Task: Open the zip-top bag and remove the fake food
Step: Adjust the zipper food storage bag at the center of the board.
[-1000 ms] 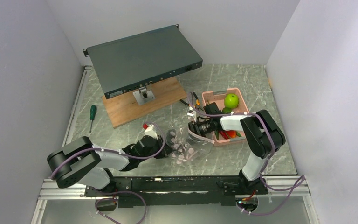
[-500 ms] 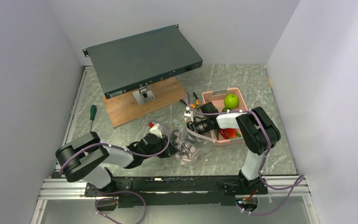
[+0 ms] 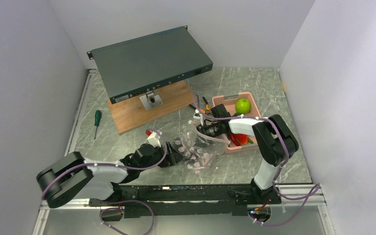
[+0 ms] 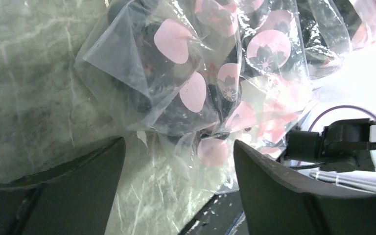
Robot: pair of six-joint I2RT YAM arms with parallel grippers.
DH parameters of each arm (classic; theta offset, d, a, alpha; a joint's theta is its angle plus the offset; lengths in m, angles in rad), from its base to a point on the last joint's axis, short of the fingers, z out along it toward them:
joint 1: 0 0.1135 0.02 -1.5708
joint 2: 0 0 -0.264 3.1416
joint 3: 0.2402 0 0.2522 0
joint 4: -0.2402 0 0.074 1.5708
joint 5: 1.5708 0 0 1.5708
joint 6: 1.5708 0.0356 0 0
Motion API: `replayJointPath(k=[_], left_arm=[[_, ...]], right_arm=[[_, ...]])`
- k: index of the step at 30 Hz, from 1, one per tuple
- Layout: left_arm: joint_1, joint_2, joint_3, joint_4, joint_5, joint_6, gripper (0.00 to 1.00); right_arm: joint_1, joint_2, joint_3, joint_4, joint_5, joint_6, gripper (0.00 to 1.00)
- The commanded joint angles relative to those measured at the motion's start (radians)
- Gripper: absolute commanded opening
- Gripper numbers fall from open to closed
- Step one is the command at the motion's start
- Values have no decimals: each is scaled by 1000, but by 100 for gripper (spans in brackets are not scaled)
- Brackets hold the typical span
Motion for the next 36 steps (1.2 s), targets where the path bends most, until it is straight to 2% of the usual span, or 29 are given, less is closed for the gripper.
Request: replayJointPath(k=[1, 4, 9, 15, 21, 27, 31, 36], left_arm=[[14, -141, -10, -116, -66, 20, 91], [32, -215, 0, -212, -115, 19, 97], [71, -236, 2, -246, -148, -15, 95], [98, -125, 46, -185, -112, 3, 73], [122, 4, 67, -26, -25, 20, 50], [135, 23, 54, 61, 21, 33, 28], [140, 5, 44, 60, 21, 42, 1], [143, -54, 0, 39, -5, 42, 0]], right_arm=[[-4, -112, 2, 26, 12, -54, 0], [-5, -135, -2, 26, 10, -67, 0], [-6, -160, -10, 29, -4, -84, 0], [-5, -169, -11, 25, -17, -95, 0], [-6, -165, -7, 10, -12, -108, 0], [-6, -154, 1, -2, -14, -116, 0], [-6, -154, 3, -6, -13, -121, 0], [-15, -176, 2, -4, 0, -128, 0]])
